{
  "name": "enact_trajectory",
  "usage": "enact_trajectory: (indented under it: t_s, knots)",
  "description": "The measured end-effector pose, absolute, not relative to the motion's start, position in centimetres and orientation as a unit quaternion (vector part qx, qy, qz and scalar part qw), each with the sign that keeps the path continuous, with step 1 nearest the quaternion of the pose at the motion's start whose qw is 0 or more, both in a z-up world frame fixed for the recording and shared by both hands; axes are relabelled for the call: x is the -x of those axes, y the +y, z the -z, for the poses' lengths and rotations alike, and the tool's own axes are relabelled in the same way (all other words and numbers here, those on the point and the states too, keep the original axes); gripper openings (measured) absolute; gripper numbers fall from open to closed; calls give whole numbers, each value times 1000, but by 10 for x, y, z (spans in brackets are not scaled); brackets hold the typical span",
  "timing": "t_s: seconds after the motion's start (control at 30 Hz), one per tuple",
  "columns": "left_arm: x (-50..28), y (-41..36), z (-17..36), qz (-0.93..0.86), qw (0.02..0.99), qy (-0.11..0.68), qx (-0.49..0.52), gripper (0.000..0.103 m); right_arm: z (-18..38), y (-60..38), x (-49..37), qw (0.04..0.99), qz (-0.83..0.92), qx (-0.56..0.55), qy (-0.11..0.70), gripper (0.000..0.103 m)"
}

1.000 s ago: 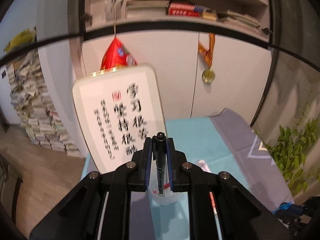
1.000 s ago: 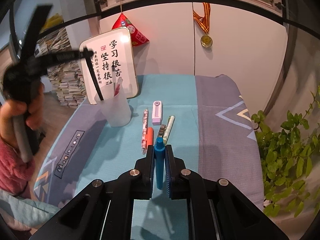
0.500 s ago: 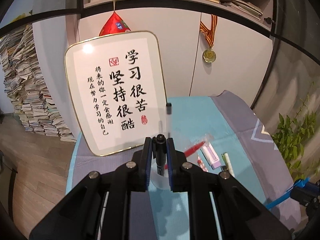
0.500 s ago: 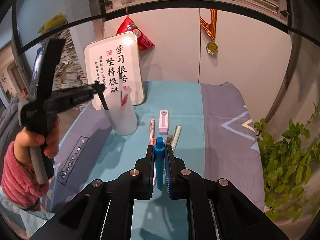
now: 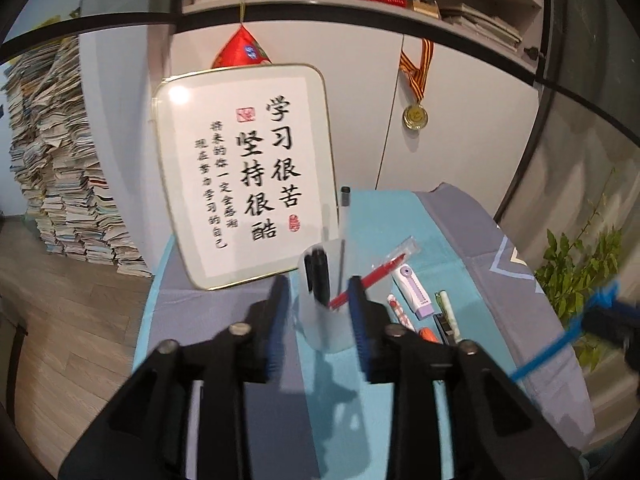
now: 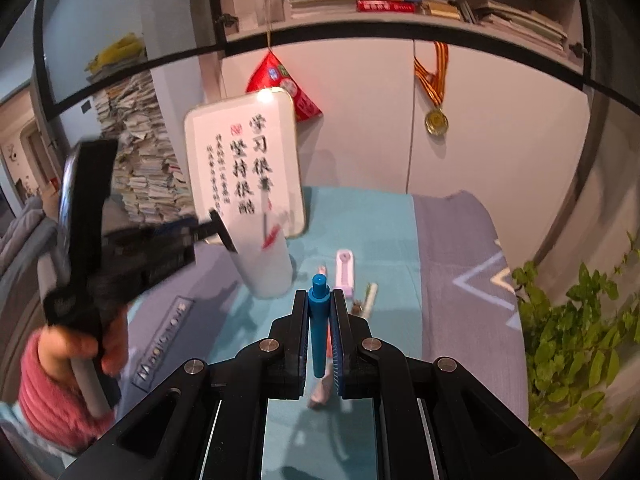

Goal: Organize stationery
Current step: 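Lower the black marker into the frosted cup and open the left gripper, then lower the blue pen into the frosted cup and open the right gripper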

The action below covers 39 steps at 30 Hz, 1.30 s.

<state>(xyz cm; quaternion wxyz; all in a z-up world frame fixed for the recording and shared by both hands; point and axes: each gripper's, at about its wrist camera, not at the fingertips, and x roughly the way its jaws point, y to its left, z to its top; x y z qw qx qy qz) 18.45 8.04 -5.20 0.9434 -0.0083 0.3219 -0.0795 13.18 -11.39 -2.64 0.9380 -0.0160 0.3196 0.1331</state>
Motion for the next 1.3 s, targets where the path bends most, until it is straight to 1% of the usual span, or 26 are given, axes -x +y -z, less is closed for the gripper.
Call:
enact_trajectory:
  t_s: [0.13,0.27,0.53,0.83,1.3]
  knots:
    - [-160,90,56,75,947,313,2,33,8,-98,-137,943,-143,20,301,11]
    - [-142,99,67,79,946,314,4,38,-9,-75,-144,948,-153,28,277,11]
    - [-133,109,83,85,939,334,6,38,-24,-43,-171,951,-166,22,261,11]
    - [-135,112,85,96,938,333,11,39,-17,-27,-195,956,-140,30,255,11]
    - [-138,111,91,102,935,340,12,39,8,-22,-219,950,-131,37,281,11]
